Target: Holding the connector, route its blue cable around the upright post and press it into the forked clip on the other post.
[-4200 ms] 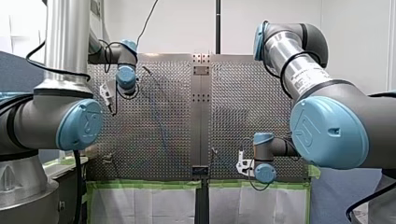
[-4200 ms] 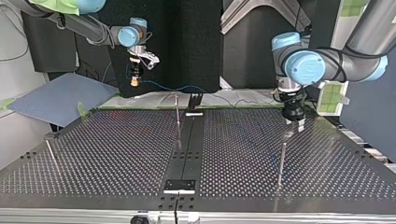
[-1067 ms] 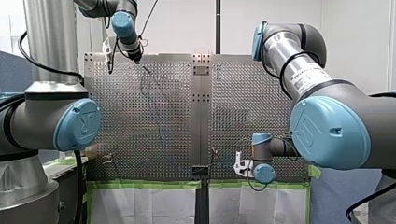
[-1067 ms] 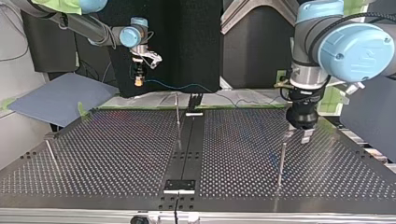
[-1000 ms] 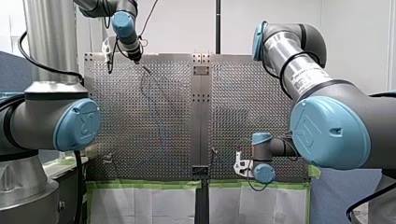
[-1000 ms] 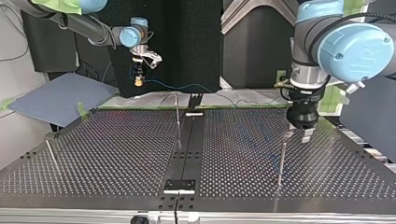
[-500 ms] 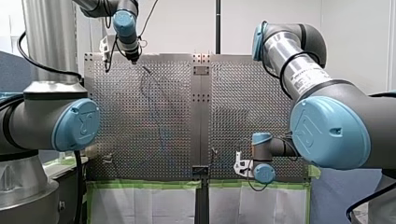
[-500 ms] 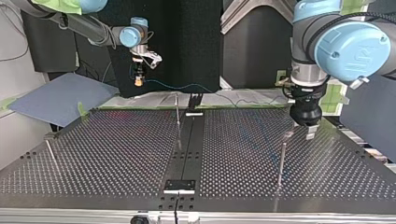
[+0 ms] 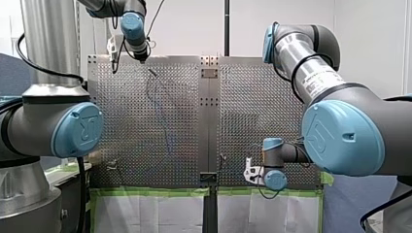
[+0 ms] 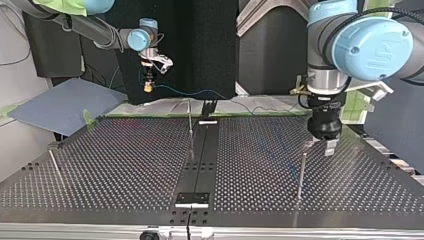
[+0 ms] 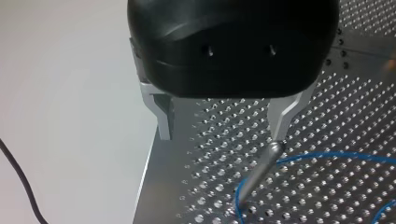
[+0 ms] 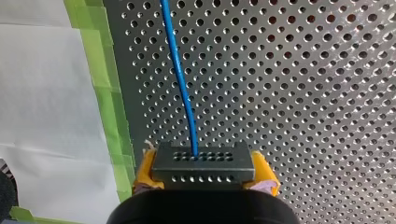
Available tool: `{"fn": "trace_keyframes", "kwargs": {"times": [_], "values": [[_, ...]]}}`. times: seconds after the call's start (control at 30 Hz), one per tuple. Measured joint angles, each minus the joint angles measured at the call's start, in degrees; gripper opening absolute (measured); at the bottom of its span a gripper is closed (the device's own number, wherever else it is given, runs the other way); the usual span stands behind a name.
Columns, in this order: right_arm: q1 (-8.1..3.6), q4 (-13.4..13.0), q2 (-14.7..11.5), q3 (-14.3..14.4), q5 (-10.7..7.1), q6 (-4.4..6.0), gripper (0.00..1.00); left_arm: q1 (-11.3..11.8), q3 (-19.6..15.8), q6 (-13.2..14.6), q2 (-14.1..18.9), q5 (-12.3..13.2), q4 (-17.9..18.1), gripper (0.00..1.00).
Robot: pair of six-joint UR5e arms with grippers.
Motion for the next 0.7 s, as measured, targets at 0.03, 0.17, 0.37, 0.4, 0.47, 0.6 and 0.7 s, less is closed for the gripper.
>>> {"fn": "trace_keyframes", "kwargs": {"times": [0.03, 0.17, 0.37, 0.4, 0.47, 0.6, 0.7], "values": [[0.00, 0.01, 0.00, 0.00, -0.01, 0.03, 0.00, -0.15, -0.09, 0.46, -0.01, -0.10, 0.48, 1.00], [-0.02, 0.24, 0.00, 0.00, -0.04, 0.20, 0.00, -0.99, -1.42, 2.66, 0.16, 0.37, 2.71, 1.00], [-0.03, 0.28, 0.01, 0.00, -0.63, 1.33, 0.00, -2.05, -4.56, 5.96, 0.37, 2.67, 6.00, 1.00], [-0.03, 0.23, 0.01, 0.00, -0.88, 1.52, 0.00, -2.20, -4.99, 6.41, 0.39, 2.92, 6.46, 1.00], [-0.05, 0.19, 0.01, 0.00, -1.17, 1.72, 0.00, -2.52, -6.08, 7.49, 0.40, 3.29, 7.50, 1.00], [-0.16, 0.05, 0.01, 0.01, -1.41, 2.31, 0.00, -3.21, -7.96, 9.37, 0.70, 3.44, 9.39, 1.00], [-0.18, -0.09, 0.01, 0.01, -1.44, 2.69, 0.00, -3.88, -9.42, 10.88, 0.87, 3.50, 10.89, 1.00]]}}
